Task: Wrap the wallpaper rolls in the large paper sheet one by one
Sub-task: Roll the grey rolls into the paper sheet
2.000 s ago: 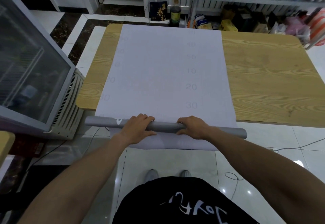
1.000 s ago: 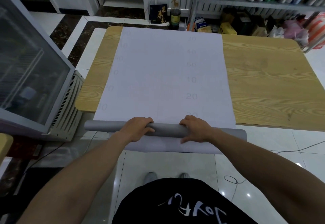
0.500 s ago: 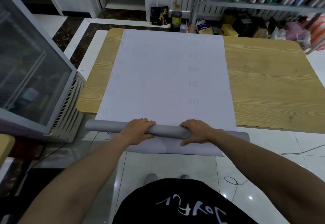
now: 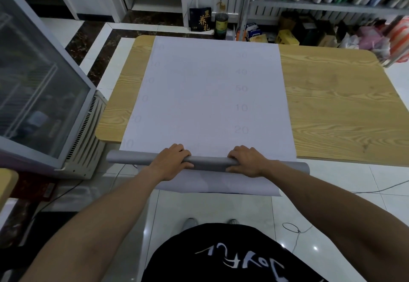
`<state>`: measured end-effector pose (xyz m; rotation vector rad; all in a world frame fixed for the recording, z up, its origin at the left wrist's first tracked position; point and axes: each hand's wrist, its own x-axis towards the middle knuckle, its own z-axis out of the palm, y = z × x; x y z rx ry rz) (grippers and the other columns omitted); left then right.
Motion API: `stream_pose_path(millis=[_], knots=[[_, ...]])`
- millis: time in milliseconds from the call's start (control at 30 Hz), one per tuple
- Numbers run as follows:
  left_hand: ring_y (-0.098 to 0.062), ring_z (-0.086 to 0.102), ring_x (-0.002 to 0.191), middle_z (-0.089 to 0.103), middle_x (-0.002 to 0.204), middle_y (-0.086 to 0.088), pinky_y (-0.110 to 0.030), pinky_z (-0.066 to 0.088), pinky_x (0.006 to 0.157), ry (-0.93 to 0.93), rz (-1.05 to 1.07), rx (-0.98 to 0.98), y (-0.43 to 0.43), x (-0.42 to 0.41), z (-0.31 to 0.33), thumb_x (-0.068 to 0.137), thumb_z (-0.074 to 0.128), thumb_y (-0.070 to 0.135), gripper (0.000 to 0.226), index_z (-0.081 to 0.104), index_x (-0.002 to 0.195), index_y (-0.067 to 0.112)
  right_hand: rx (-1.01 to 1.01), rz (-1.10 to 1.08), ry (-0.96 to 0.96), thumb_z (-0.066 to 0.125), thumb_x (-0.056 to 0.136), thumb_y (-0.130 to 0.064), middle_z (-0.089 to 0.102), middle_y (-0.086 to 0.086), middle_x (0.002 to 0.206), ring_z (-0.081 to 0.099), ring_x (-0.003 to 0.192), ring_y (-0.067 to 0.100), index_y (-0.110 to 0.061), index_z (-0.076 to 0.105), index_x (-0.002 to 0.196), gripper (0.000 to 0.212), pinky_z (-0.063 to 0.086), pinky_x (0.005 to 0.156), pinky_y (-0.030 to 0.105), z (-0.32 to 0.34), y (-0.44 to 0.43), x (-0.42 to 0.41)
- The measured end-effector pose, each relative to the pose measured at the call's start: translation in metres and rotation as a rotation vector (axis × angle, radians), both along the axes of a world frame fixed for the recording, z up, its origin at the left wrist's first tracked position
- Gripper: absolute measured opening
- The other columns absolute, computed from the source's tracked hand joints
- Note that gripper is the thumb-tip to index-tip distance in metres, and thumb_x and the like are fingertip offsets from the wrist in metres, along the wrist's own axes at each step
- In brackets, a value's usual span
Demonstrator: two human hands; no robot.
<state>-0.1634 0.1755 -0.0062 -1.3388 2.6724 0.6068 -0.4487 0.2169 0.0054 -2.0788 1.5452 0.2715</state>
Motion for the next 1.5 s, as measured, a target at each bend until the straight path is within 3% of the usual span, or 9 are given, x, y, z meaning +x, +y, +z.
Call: stream_pose_path(millis=[167,367,467,767,1000,1100,1200,1333,1500], knots=[[-0.018,0.049,0.092,0.058,0.108,-0.001,-0.030,0.039,0.079,0.001,0.070,0.031,-0.001,-0.004,0.006,0.098,0.042,0.044,0.035,0.050,0.120,0.018,-0.049,-0.005,0.025,0.066,0.081,-0.051,0.052,0.001,0.114,0.047,0.103,0.019,-0.021,0.050,0.120,0.051,0.037,0.086,0.032,0.000,0.003,0.001],[-0.017,0.050,0.086,0.056,0.103,0.004,-0.029,0.038,0.076,0.044,0.064,0.007,-0.003,-0.003,0.008,0.088,0.055,0.058,0.046,0.046,0.115,0.021,0.000,-0.112,-0.020,0.059,0.090,-0.042,0.060,0.007,0.104,0.052,0.085,0.023,-0.019,0.040,0.117,0.041,0.039,0.075,0.034,0.003,0.004,-0.002],[-0.015,0.048,0.087,0.056,0.106,0.003,-0.028,0.036,0.076,0.038,0.029,-0.028,-0.004,-0.001,0.003,0.089,0.057,0.050,0.038,0.048,0.111,0.020,0.005,-0.111,-0.001,0.056,0.092,-0.043,0.060,0.007,0.099,0.052,0.081,0.024,-0.019,0.039,0.116,0.038,0.038,0.074,0.034,0.005,0.003,-0.002],[-0.020,0.050,0.086,0.062,0.104,-0.003,-0.032,0.037,0.076,-0.048,0.039,-0.060,-0.010,-0.005,0.004,0.099,0.043,0.043,0.029,0.051,0.109,0.017,-0.106,-0.028,0.086,0.066,0.081,-0.052,0.049,0.002,0.119,0.045,0.109,0.020,-0.019,0.047,0.122,0.056,0.036,0.091,0.034,-0.004,0.001,-0.002],[-0.017,0.048,0.092,0.057,0.110,0.002,-0.027,0.033,0.078,0.061,0.071,-0.057,-0.012,0.004,-0.003,0.086,0.060,0.055,0.050,0.048,0.119,0.020,-0.030,-0.125,0.042,0.059,0.091,-0.042,0.059,0.007,0.105,0.050,0.084,0.022,-0.018,0.041,0.118,0.040,0.037,0.076,0.033,0.002,-0.005,-0.002],[-0.018,0.050,0.093,0.058,0.109,0.002,-0.028,0.034,0.077,0.047,0.046,-0.054,-0.018,0.009,-0.008,0.089,0.058,0.049,0.040,0.049,0.116,0.021,-0.001,-0.145,0.046,0.056,0.092,-0.043,0.060,0.008,0.099,0.052,0.081,0.024,-0.019,0.039,0.116,0.037,0.037,0.072,0.033,0.008,-0.010,-0.002],[-0.019,0.051,0.092,0.058,0.107,0.000,-0.031,0.037,0.079,0.038,0.042,-0.034,-0.026,0.006,-0.008,0.095,0.051,0.044,0.032,0.051,0.113,0.018,-0.029,-0.136,0.086,0.050,0.096,-0.042,0.059,0.008,0.111,0.052,0.090,0.024,-0.018,0.042,0.120,0.035,0.037,0.080,0.034,0.008,-0.014,-0.001],[-0.016,0.048,0.086,0.055,0.105,-0.001,-0.029,0.037,0.077,0.001,0.035,-0.036,-0.036,0.007,-0.009,0.098,0.046,0.040,0.027,0.053,0.107,0.015,-0.104,-0.103,0.145,0.057,0.086,-0.057,0.044,0.003,0.132,0.040,0.121,0.022,-0.022,0.043,0.132,0.060,0.033,0.100,0.039,0.000,-0.016,0.000],[-0.019,0.048,0.099,0.052,0.115,-0.002,-0.031,0.040,0.083,-0.018,0.016,-0.058,-0.047,0.007,-0.018,0.101,0.041,0.036,0.029,0.055,0.115,0.014,-0.148,-0.075,0.193,0.061,0.086,-0.052,0.044,0.005,0.131,0.040,0.119,0.024,-0.021,0.043,0.134,0.061,0.033,0.100,0.039,-0.006,-0.022,-0.002]])
